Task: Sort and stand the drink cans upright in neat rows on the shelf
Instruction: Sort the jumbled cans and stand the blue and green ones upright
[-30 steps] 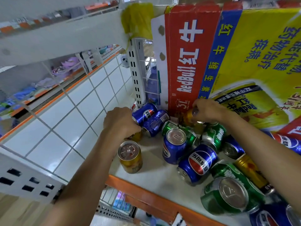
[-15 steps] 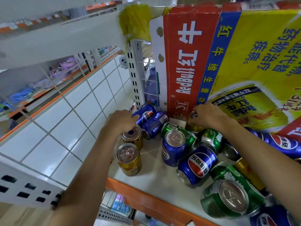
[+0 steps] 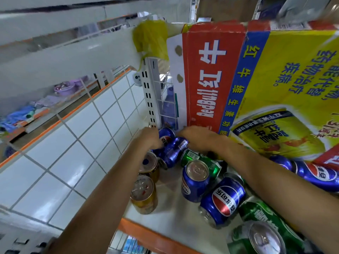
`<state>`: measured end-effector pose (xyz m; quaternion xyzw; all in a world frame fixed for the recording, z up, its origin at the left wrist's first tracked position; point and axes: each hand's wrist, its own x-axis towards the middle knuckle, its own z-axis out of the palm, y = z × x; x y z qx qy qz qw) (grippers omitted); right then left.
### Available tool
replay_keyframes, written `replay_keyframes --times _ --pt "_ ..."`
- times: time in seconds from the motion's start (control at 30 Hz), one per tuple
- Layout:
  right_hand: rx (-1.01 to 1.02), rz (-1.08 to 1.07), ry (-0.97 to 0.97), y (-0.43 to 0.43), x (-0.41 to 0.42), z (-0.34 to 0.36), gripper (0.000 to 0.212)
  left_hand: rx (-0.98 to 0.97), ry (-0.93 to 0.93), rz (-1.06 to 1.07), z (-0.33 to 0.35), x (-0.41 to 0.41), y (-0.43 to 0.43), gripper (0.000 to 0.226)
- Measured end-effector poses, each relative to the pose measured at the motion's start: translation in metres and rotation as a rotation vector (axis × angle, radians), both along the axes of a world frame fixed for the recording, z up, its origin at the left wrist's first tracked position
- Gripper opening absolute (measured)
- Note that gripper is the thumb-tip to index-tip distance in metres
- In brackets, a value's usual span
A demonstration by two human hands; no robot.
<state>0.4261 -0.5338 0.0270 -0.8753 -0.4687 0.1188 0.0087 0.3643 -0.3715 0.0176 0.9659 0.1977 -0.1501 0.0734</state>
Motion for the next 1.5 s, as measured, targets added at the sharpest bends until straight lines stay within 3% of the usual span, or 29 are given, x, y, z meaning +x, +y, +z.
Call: replay_keyframes --times 0.13,0.3,0.47,0.6,0.7,0.8,0.97,1.17,1.23,1.33,1.43,1.5 --pt "-0.006 0.132 0.066 0.023 -0.008 -0.003 0.053 0.141 0.094 -0.037 -0.005 0.008 -0.001 0.034" --pt "-0.099 0.178 -0.116 0.027 -0.017 -0.018 0.081 0.146 0.096 -0.023 -0.003 0.012 -0.001 0.04" --pt "-0.196 0.178 -0.256 0.026 -0.019 -0.023 0.092 0.109 -0.023 -0.022 -0.003 0.008 -0.002 0.041" --pt "-0.145 0.171 -0.313 0.024 -0.011 -0.023 0.087 -0.008 -0.166 0.018 0.014 0.007 0.002 0.051" --pt "-0.048 0.095 -0.157 0.01 0.004 -0.013 0.08 -0.026 -0.318 0.027 0.027 0.009 0.002 0.058" --pt "0.122 -0.031 0.022 -0.008 0.014 -0.008 0.063 -0.02 -0.336 -0.011 0.026 0.01 0.001 0.043" --pt "0.249 -0.279 0.191 -0.024 0.016 -0.009 0.068 -0.132 -0.397 -0.048 0.021 0.013 0.0 0.037" --pt "0.046 -0.342 0.011 -0.018 0.006 0.005 0.055 -0.161 -0.415 -0.12 0.013 0.011 0.003 0.059" --pt "-0.003 -0.365 -0.064 -0.022 0.002 0.012 0.053 -0.152 -0.509 -0.121 0.012 0.004 0.0 0.052" --pt "0.111 -0.374 -0.123 -0.037 -0.003 0.022 0.047 -0.174 -0.712 -0.166 0.023 -0.012 -0.022 0.034" --pt "0.26 -0.353 -0.095 -0.072 -0.003 0.03 0.033 -0.289 -0.522 -0.407 0.033 -0.023 -0.045 0.026" --pt "0.211 -0.394 -0.049 -0.1 -0.003 0.03 0.03 -0.26 -0.371 -0.522 0.032 -0.022 -0.058 0.027"
